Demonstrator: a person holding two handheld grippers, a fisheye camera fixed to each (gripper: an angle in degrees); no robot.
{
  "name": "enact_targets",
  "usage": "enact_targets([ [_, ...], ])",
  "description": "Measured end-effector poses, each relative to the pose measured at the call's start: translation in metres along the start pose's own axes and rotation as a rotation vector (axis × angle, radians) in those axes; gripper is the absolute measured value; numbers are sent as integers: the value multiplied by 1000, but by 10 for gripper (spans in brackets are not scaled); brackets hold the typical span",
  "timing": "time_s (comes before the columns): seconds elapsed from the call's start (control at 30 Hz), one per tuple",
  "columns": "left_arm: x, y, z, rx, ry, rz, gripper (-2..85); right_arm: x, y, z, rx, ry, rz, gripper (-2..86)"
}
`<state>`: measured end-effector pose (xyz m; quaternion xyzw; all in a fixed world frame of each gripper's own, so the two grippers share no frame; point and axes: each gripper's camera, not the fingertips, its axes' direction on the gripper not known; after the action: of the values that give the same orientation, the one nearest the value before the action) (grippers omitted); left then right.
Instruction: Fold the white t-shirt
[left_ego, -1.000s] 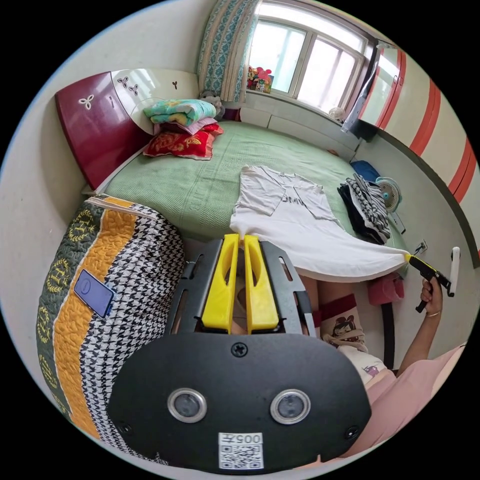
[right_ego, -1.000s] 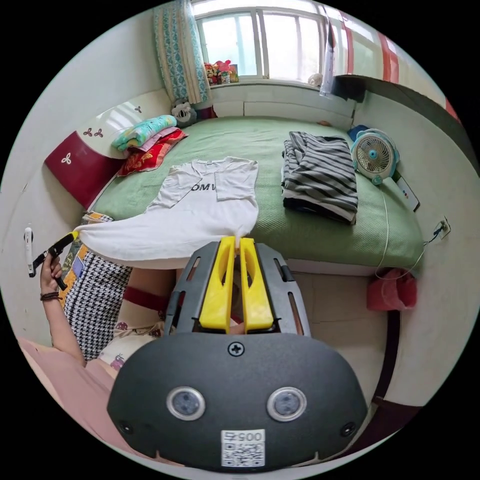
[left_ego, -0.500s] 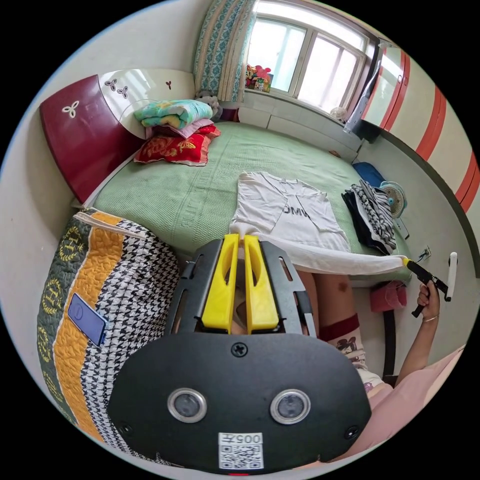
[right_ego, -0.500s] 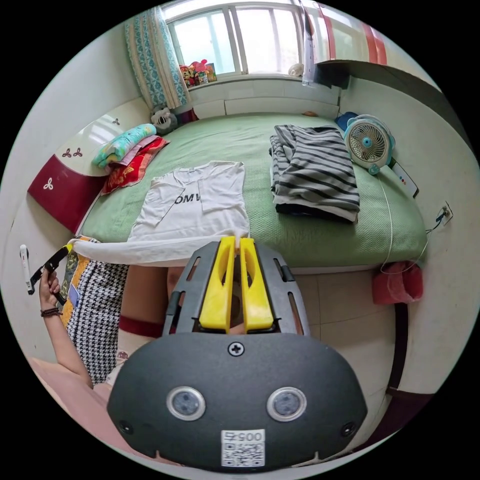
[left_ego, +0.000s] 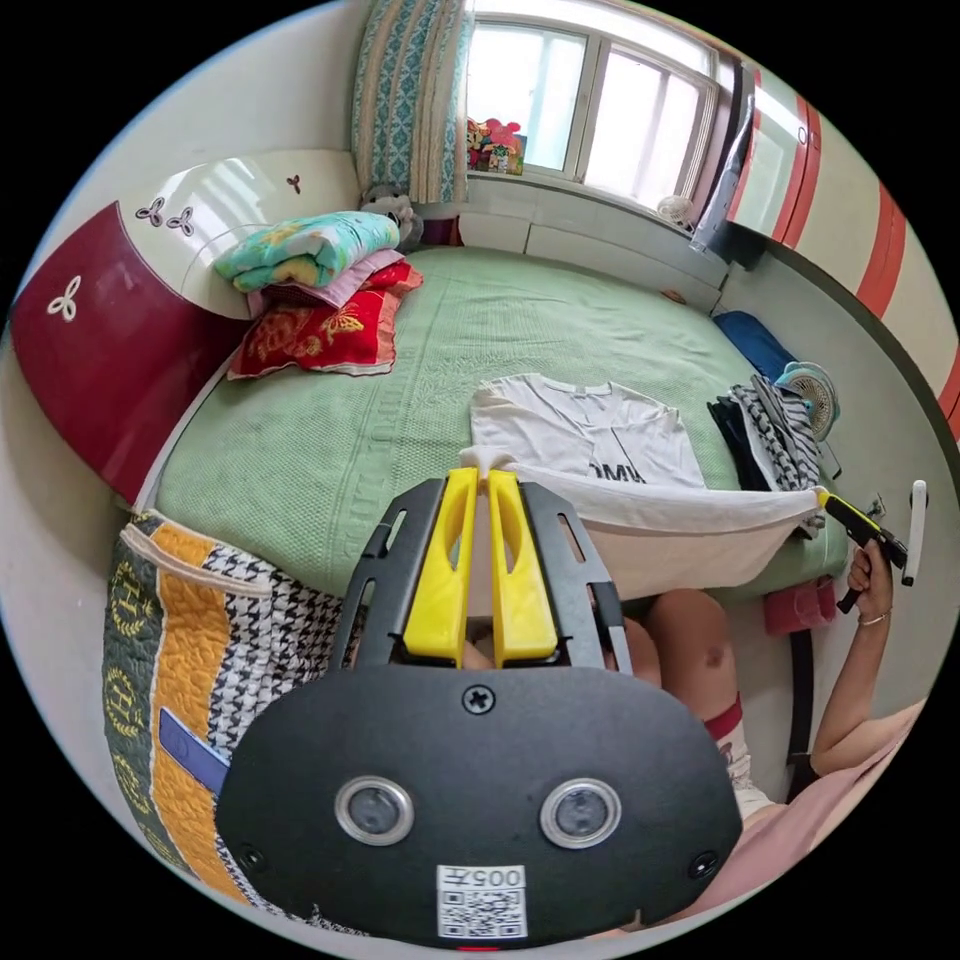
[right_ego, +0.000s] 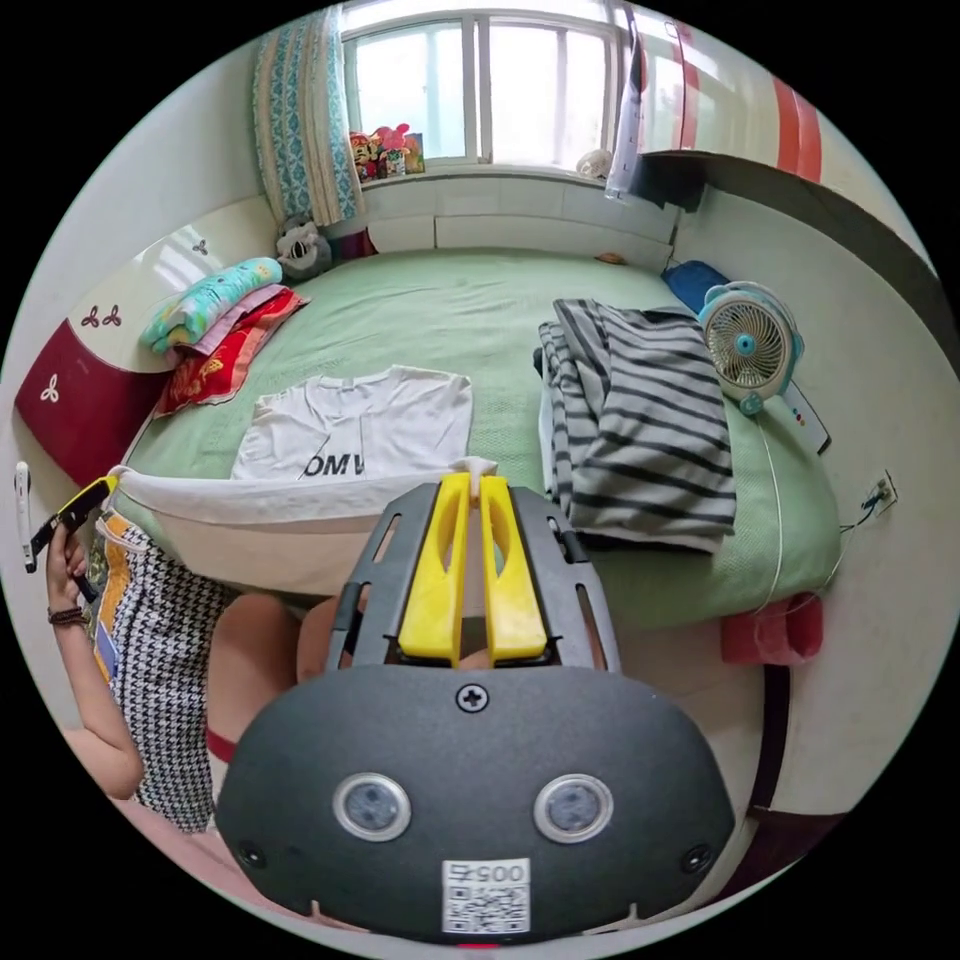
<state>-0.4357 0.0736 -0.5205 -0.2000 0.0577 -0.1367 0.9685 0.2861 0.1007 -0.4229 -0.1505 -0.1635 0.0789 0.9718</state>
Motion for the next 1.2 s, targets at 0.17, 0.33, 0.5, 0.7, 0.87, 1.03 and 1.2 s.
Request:
enact_targets([
  [0.17,-18,-88,80,-45,21,-29,28,-21,-85,74,13,35,-12,-14],
  [0.33,-39,-190,208,-152,-26,-146,52,-37,-171,183,-15,52,40,-10],
  [0.5,-54,-204,273,-178,41,-187,102,-45,-198,257,-123,45,105,13],
  [0.7,-61,-129,313,-280,145,-64,124,-47,-135,268,-180,-17,-22,57],
  [0.87,-69,-60,334,-361,193,-91,133,-48,-66,276,-335,-83,-59,99],
  [1.03,-64,-50,362,-380,107,-149,84,-65,-54,300,-397,-92,-30,82],
  [1.2,-50,-60,356,-353,64,-112,30,-88,-60,297,-350,3,-82,-4],
])
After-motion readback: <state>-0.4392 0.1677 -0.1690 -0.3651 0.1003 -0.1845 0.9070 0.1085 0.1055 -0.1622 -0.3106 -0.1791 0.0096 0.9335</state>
